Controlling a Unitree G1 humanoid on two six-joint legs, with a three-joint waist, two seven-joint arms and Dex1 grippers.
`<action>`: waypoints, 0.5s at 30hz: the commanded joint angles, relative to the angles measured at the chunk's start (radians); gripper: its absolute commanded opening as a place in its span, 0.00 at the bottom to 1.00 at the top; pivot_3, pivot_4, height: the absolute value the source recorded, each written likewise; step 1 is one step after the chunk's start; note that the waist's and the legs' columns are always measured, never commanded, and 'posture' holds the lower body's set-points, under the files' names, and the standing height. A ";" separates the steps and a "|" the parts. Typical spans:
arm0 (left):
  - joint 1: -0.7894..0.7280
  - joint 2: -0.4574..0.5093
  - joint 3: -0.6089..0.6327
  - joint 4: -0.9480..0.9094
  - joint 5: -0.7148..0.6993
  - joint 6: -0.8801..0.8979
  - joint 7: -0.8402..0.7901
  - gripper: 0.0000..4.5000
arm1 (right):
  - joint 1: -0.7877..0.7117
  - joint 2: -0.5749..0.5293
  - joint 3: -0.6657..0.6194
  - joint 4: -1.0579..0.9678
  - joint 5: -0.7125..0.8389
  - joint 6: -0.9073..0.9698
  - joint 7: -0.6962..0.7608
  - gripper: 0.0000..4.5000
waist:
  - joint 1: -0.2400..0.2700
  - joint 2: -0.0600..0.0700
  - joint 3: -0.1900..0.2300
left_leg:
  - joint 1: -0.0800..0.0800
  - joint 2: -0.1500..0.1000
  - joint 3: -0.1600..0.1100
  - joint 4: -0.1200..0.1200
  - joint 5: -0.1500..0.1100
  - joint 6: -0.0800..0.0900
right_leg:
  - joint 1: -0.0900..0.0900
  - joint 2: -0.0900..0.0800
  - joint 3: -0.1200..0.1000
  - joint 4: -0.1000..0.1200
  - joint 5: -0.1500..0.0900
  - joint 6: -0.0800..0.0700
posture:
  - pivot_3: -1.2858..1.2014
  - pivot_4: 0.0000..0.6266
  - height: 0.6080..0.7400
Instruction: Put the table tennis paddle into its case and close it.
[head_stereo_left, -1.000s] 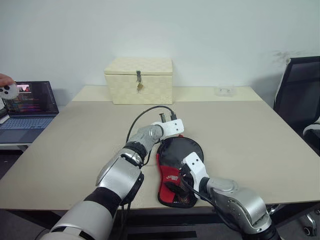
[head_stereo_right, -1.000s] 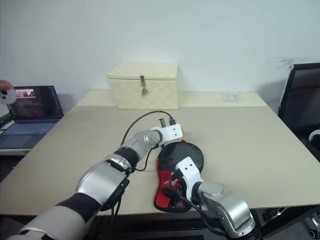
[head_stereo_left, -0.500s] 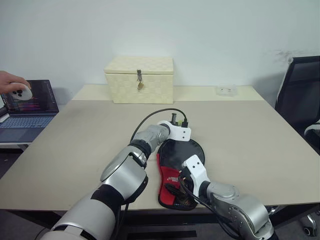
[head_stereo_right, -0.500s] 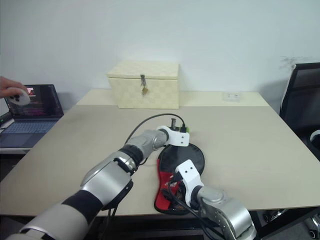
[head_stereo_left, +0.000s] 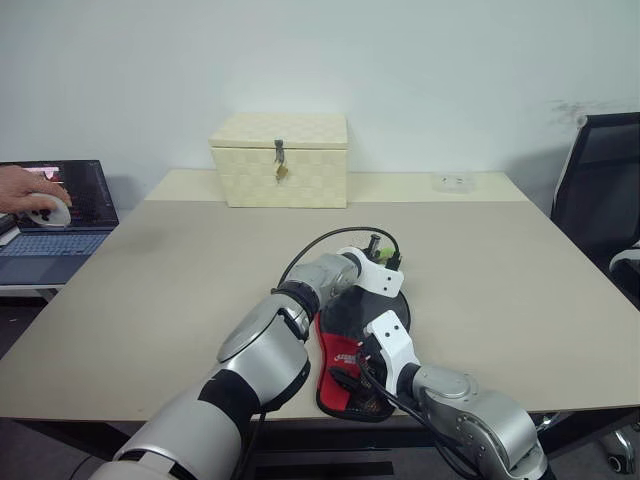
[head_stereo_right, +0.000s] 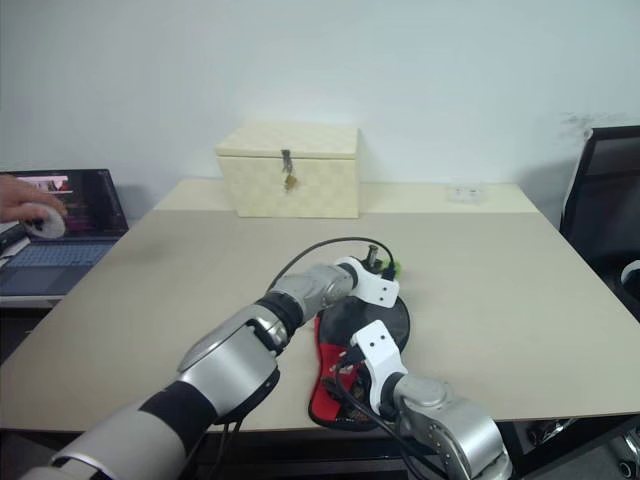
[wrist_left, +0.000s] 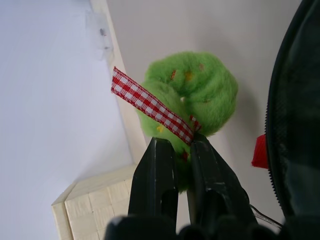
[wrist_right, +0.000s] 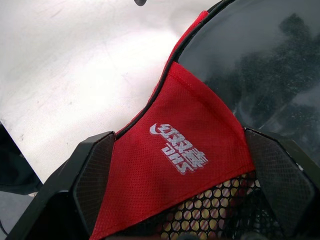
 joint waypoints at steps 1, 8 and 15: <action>-0.016 -0.035 0.027 -0.030 -0.036 -0.023 -0.022 0.00 | 0.069 0.003 0.100 0.110 0.039 0.137 0.031 1.00 | 0.000 0.000 -0.001 | 0.000 0.000 0.000 0.000 0.000 0.000 | 0.000 0.000 0.000 0.000 0.000 0.000 | 0.52 0.24 1.00; 0.016 -0.052 0.059 -0.030 -0.084 -0.025 -0.157 0.00 | 0.051 0.015 0.090 0.125 0.037 0.137 0.030 1.00 | 0.000 0.000 -0.003 | 0.000 0.000 0.000 0.000 0.000 0.000 | 0.000 0.000 0.000 0.001 0.000 0.000 | 0.52 0.24 1.00; 0.048 -0.055 0.093 -0.035 -0.126 -0.030 -0.242 0.46 | 0.050 0.013 0.083 0.131 0.035 0.135 0.032 1.00 | 0.000 0.001 -0.018 | 0.001 0.000 0.000 0.000 0.000 0.000 | 0.001 0.000 0.000 0.001 0.000 0.000 | 0.52 0.24 1.00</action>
